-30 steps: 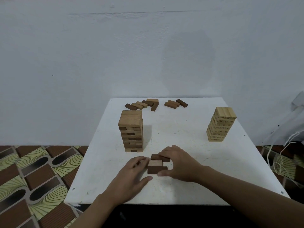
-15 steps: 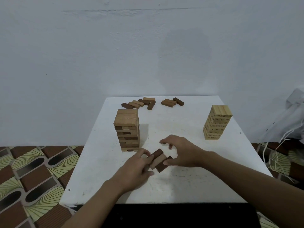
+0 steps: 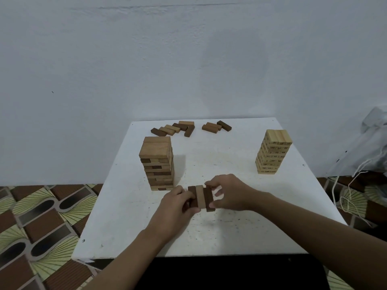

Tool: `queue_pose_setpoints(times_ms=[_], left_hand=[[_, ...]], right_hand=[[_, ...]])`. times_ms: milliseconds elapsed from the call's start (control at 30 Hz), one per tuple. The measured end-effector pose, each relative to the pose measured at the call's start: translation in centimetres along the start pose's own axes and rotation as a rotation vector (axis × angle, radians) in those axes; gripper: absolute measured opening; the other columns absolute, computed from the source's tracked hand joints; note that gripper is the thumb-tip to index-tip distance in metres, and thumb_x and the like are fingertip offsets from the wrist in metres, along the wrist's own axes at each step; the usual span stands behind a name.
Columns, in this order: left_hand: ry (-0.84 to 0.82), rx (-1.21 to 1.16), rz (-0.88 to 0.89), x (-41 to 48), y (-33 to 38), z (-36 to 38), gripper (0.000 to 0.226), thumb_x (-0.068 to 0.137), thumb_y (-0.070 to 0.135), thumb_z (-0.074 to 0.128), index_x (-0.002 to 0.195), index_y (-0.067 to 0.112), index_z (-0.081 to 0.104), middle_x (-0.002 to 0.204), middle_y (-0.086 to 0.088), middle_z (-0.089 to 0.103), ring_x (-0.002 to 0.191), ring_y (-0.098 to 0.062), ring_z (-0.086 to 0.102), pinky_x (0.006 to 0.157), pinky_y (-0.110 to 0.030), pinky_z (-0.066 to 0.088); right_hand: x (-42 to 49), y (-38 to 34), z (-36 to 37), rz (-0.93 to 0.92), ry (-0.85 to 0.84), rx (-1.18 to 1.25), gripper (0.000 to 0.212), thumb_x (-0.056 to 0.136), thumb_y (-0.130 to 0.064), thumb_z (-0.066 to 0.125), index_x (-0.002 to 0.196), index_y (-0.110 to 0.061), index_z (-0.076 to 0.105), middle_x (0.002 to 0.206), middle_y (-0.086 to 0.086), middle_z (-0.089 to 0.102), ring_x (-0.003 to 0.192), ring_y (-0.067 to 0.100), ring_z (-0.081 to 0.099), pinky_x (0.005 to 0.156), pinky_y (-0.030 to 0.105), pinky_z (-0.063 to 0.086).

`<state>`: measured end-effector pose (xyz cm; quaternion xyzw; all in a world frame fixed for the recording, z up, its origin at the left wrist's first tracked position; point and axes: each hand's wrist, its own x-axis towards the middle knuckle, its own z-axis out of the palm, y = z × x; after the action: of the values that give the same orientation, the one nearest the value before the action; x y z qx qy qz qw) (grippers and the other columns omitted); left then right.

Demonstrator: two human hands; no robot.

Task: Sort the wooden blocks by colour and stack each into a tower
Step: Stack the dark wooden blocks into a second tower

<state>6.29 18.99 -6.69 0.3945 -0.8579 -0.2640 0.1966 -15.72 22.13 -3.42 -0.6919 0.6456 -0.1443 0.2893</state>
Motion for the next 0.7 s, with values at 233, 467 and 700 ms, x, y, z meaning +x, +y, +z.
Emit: queue_pose_setpoints(times_ms=[233,467,700], left_hand=[[-0.144,-0.001,0.019,1.6,-0.3,-0.4,0.049,0.085,0.036,0.081,0.127,0.027,0.057,0.133,0.016,0.047,0.114,-0.005,0.049,0.090,-0.015,0.038],[-0.195,-0.035,-0.019,2.8,-0.1,-0.9,0.061,0.078,0.041,0.085,0.130,0.032,0.054,0.116,0.018,0.053,0.102,-0.001,0.053,0.080,-0.018,0.043],[-0.200,-0.099,-0.030,2.5,0.4,-1.0,0.061,0.080,0.034,0.085,0.131,0.030,0.051,0.117,0.015,0.052,0.096,-0.005,0.054,0.075,-0.018,0.046]], right_hand=[[0.1,-0.1,0.2,-0.057,-0.051,-0.053,0.077,0.065,-0.038,0.092,0.132,-0.016,0.061,0.122,-0.004,0.055,0.098,0.010,0.055,0.081,0.019,0.052],[1.4,0.5,0.2,-0.066,-0.051,-0.026,0.063,0.065,-0.037,0.092,0.121,-0.021,0.068,0.112,-0.009,0.055,0.093,0.007,0.053,0.072,0.013,0.045],[1.6,0.8,0.2,-0.110,-0.058,0.003,0.059,0.067,-0.035,0.091,0.120,-0.023,0.067,0.112,-0.010,0.055,0.095,0.006,0.051,0.073,0.015,0.047]])
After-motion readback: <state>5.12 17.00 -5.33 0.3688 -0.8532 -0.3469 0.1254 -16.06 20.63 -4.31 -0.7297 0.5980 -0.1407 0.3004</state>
